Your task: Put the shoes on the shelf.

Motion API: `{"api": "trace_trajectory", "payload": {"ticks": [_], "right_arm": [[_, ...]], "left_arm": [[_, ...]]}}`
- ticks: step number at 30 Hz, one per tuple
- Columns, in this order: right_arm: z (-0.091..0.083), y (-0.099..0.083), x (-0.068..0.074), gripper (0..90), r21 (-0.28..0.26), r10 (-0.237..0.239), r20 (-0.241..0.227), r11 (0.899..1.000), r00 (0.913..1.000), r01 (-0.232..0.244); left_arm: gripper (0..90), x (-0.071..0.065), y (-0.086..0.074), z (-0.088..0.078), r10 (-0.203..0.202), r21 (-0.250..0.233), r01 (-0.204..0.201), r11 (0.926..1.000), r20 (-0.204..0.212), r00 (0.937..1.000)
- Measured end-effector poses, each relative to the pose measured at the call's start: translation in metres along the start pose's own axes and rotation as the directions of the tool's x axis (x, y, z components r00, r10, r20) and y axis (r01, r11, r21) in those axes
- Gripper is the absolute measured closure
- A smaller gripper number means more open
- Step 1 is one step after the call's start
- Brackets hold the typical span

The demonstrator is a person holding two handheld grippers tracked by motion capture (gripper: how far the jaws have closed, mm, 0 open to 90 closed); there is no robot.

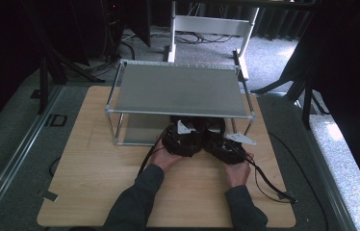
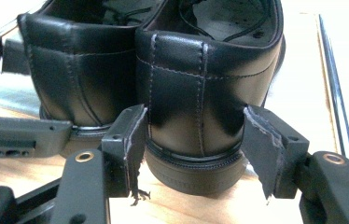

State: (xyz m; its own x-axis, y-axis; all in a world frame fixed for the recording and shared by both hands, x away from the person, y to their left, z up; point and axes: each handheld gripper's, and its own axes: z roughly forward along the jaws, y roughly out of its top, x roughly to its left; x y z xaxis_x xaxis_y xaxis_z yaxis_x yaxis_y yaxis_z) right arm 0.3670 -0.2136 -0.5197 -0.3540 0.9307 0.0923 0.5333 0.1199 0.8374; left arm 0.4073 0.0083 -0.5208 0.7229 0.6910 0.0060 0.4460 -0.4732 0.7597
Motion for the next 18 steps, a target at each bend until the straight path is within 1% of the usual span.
{"api": "trace_trajectory", "payload": {"ticks": [2, 3, 5, 6, 7, 8, 12, 15, 18], "right_arm": [[0.002, 0.001, 0.001, 39.7, 0.004, 0.002, 0.007, 1.000, 1.0000, -0.002], [0.003, 0.001, 0.001, 39.8, 0.002, 0.001, 0.008, 1.000, 1.0000, -0.001], [0.005, 0.001, 0.001, 40.1, -0.006, 0.001, 0.005, 1.000, 1.0000, -0.001], [0.006, 0.002, 0.001, 40.2, -0.007, -0.003, 0.007, 1.000, 1.0000, 0.003], [0.007, 0.003, 0.002, 40.2, -0.007, -0.008, 0.009, 1.000, 0.9999, 0.008], [0.007, 0.003, 0.003, 40.2, -0.007, -0.008, 0.010, 1.000, 0.9999, 0.008], [0.008, 0.004, 0.003, 40.1, -0.004, -0.014, 0.012, 1.000, 0.9998, 0.014], [0.007, 0.002, -0.001, 39.7, -0.003, -0.018, 0.001, 1.000, 0.9998, 0.018], [0.005, 0.000, -0.005, 39.0, 0.004, -0.006, -0.014, 1.000, 0.9999, 0.006]], "left_arm": [[17.0, 0.005, 0.002, 0.002, 0.018, 0.002, -0.018, 0.9998, 0.009, 0.9998], [17.1, 0.008, 0.001, 0.003, 0.017, 0.005, -0.017, 0.9999, 0.019, 0.9997], [17.1, 0.012, -0.001, 0.005, 0.000, 0.015, 0.000, 0.9999, 0.032, 0.9995], [17.1, 0.015, -0.003, 0.007, -0.020, 0.014, 0.019, 0.9997, 0.043, 0.9989], [17.1, 0.017, -0.005, 0.008, -0.029, 0.015, 0.028, 0.9995, 0.048, 0.9984], [17.2, 0.018, -0.006, 0.008, -0.035, 0.003, 0.034, 0.9994, 0.054, 0.9979], [17.1, 0.017, -0.007, 0.007, -0.039, 0.005, 0.039, 0.9992, 0.039, 0.9985], [18.4, 0.013, -0.010, 0.005, -0.061, -0.011, 0.062, 0.9980, 0.024, 0.9978], [23.4, 0.008, -0.014, 0.002, -0.050, -0.014, 0.050, 0.9986, -0.001, 0.9987]]}}
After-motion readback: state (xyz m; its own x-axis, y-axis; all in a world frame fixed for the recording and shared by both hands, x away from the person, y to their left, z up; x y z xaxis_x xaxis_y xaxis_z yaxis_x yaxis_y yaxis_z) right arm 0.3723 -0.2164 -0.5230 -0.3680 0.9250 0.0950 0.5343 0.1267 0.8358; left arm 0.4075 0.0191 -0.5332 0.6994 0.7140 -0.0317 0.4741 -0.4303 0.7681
